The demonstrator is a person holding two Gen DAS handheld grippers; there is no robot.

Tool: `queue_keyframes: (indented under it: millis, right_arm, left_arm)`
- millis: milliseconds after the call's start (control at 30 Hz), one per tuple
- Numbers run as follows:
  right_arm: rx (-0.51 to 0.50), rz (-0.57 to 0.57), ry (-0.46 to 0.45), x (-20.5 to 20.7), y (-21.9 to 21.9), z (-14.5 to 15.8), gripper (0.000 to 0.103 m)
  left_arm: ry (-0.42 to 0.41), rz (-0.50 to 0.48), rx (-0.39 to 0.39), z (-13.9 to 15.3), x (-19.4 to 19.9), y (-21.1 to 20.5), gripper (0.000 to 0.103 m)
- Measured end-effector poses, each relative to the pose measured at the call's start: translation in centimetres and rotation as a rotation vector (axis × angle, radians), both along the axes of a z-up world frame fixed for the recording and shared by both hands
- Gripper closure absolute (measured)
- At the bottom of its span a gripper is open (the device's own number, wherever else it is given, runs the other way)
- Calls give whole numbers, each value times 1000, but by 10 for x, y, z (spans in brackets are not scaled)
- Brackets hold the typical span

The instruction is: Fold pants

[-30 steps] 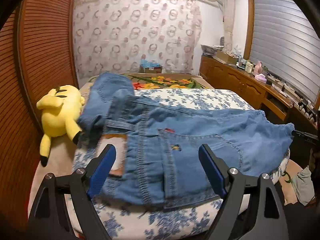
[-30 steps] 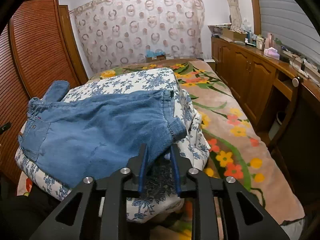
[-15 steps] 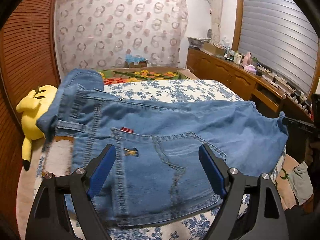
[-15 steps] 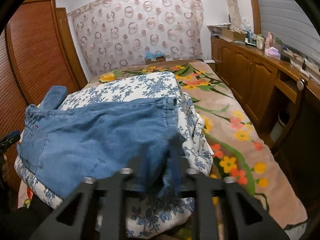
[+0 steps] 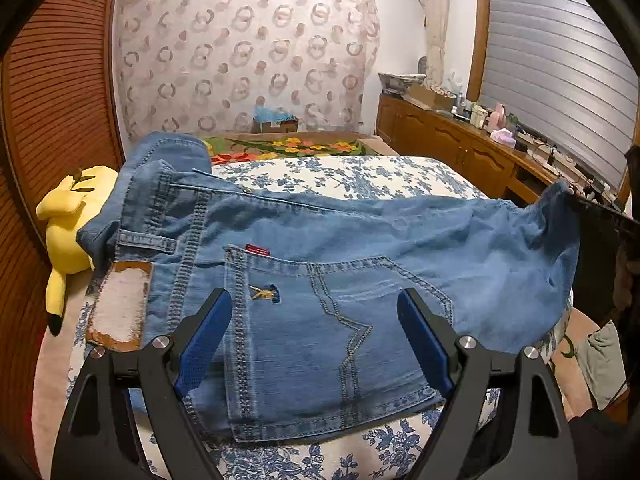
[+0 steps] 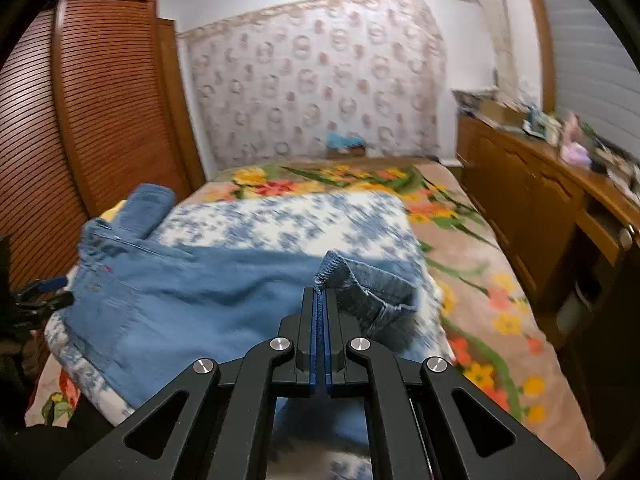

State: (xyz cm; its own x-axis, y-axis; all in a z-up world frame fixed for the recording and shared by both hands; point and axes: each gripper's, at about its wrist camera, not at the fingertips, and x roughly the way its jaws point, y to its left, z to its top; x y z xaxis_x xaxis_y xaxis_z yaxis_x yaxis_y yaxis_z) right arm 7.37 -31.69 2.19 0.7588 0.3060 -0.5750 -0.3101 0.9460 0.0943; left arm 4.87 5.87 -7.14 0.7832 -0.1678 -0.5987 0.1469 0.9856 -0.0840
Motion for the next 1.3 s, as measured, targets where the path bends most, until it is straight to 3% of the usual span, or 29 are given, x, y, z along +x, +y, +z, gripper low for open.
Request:
queue_keyframes:
  millis: [533, 633, 700, 800, 900, 1133, 1300]
  right_arm:
    - [21, 403, -111, 9, 139, 38, 102]
    - [32, 461, -91, 8, 159, 34, 102]
    - [24, 500, -25, 17, 165, 23, 101]
    - [-46, 498, 15, 28, 179, 1, 98]
    - [-21, 507, 67, 40, 178, -10, 94]
    - [3, 471, 55, 49, 172, -1, 78]
    - [-1, 435, 45, 47, 166, 0, 61]
  left_arm:
    - [-35, 70, 13, 13, -13, 38, 18]
    - [-33, 82, 11, 11, -14, 44, 18]
    - [-31, 83, 9, 9, -15, 47, 18]
    - [-27, 85, 2, 6, -16, 50, 18]
    - [-19, 89, -3, 2, -15, 51, 18]
    - [-7, 70, -9, -2, -10, 44, 18]
    - [-3, 37, -7, -3, -3, 30, 18]
